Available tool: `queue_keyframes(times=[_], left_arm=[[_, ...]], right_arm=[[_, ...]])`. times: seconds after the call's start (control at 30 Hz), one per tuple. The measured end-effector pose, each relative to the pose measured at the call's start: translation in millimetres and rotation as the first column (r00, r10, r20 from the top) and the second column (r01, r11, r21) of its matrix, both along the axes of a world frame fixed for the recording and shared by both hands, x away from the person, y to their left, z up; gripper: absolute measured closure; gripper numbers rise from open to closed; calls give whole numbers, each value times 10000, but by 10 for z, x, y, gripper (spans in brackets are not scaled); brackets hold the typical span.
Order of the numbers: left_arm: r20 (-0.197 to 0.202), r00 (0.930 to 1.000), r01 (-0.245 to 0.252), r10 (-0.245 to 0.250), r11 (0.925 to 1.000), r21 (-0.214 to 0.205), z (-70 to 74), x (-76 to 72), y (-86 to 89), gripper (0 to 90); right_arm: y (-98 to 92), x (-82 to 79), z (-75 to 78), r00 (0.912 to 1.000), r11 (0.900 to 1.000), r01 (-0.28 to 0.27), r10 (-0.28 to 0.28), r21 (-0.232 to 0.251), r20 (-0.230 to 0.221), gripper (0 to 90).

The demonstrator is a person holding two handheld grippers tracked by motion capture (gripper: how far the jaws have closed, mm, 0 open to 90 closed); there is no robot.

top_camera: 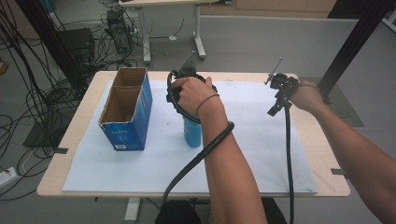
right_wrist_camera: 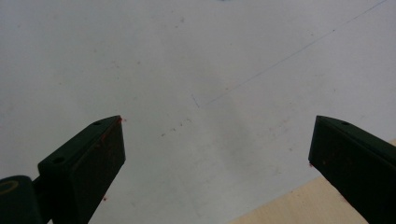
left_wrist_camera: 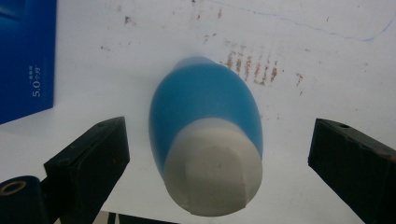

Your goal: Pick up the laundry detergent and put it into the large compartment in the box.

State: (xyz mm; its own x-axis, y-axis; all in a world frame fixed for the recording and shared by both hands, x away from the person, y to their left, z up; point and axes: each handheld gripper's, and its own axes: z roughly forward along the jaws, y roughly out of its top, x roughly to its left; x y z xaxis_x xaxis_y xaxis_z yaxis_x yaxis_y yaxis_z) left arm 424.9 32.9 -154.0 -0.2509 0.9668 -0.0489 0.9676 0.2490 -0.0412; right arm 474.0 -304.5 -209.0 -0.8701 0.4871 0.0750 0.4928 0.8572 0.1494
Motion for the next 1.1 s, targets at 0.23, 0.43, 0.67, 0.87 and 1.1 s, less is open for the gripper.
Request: queue_keyframes(times=[0.23,0.43,0.67,0.87,1.1], left_arm=[[-28,10000,41,-41,10000,15,-22,-4,1,57],[12,10000,79,-79,9999,137,-18,-9,-22,57],[-23,10000,90,-90,9999,130,-25,-14,-22,57],[-61,9999,130,-129,9998,157,-18,-13,-32,57],[51,10000,75,-76,9999,113,-4,-41,-9,54]], right_arm=[[-3,-2,2,10000,10000,39,-39,-16,30,37],[-7,-2,-6,10000,10000,57,-57,-6,6,39],[-21,-13,2,9999,10000,33,-33,-10,112,38],[-37,-26,6,9999,10000,29,-29,38,139,37],[-53,-34,6,9999,10000,61,-61,24,156,37]])
